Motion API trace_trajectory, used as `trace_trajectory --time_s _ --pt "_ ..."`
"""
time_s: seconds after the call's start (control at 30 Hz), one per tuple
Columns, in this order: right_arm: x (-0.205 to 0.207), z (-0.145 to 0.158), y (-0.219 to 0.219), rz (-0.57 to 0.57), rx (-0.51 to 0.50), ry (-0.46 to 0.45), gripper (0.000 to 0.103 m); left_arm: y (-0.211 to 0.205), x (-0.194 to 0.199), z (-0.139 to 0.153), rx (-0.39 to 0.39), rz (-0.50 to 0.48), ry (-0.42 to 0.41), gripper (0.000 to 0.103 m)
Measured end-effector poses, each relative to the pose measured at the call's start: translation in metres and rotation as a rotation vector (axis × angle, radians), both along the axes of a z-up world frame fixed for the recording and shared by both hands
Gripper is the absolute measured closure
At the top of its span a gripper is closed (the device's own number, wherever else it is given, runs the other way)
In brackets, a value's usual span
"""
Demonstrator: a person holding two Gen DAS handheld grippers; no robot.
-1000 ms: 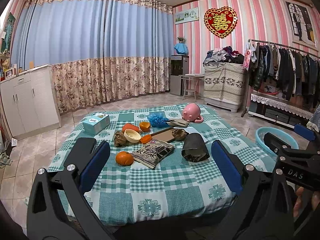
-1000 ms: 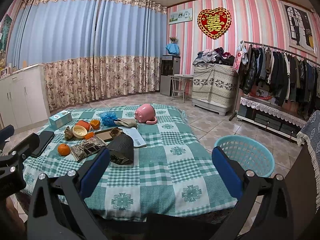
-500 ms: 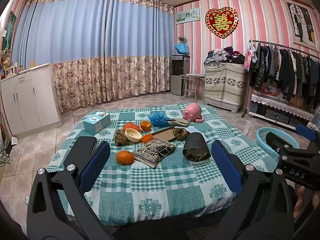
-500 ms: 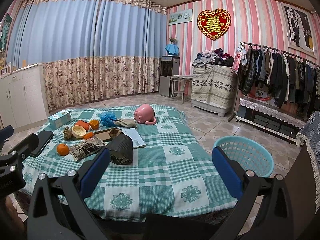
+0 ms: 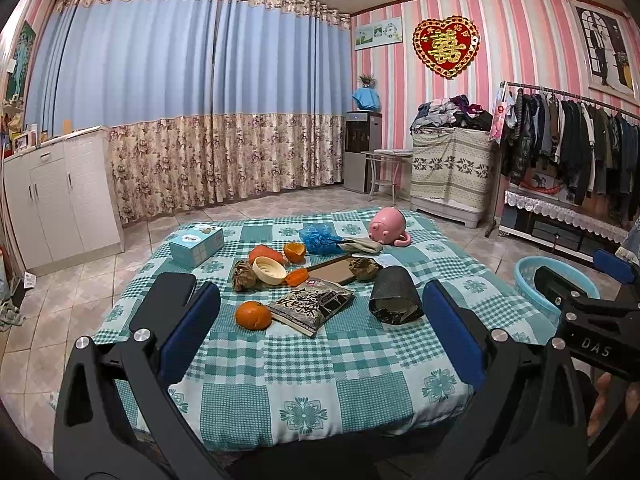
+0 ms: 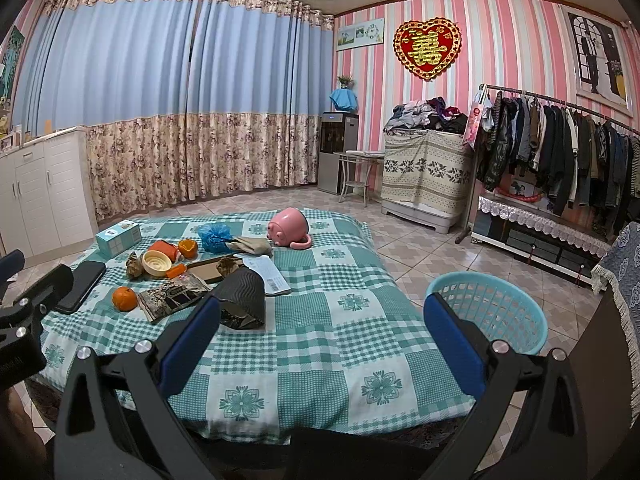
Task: Collect trash
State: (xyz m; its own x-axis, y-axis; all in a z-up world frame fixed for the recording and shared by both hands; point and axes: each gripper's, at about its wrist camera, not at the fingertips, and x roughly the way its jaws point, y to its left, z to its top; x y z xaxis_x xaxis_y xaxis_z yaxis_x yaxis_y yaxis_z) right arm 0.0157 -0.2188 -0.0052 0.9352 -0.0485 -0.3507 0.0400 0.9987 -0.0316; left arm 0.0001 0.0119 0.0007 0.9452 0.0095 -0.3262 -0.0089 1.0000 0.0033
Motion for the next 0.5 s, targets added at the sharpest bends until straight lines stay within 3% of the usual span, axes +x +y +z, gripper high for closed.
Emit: trace_trajectory --time_s 0.5 --pt "0.0004 -0.0007 -0.0007 0.000 -0.001 -0.001 0.004 0.0009 0.0000 -0.0006 -0.001 0.000 -0.001 0.005"
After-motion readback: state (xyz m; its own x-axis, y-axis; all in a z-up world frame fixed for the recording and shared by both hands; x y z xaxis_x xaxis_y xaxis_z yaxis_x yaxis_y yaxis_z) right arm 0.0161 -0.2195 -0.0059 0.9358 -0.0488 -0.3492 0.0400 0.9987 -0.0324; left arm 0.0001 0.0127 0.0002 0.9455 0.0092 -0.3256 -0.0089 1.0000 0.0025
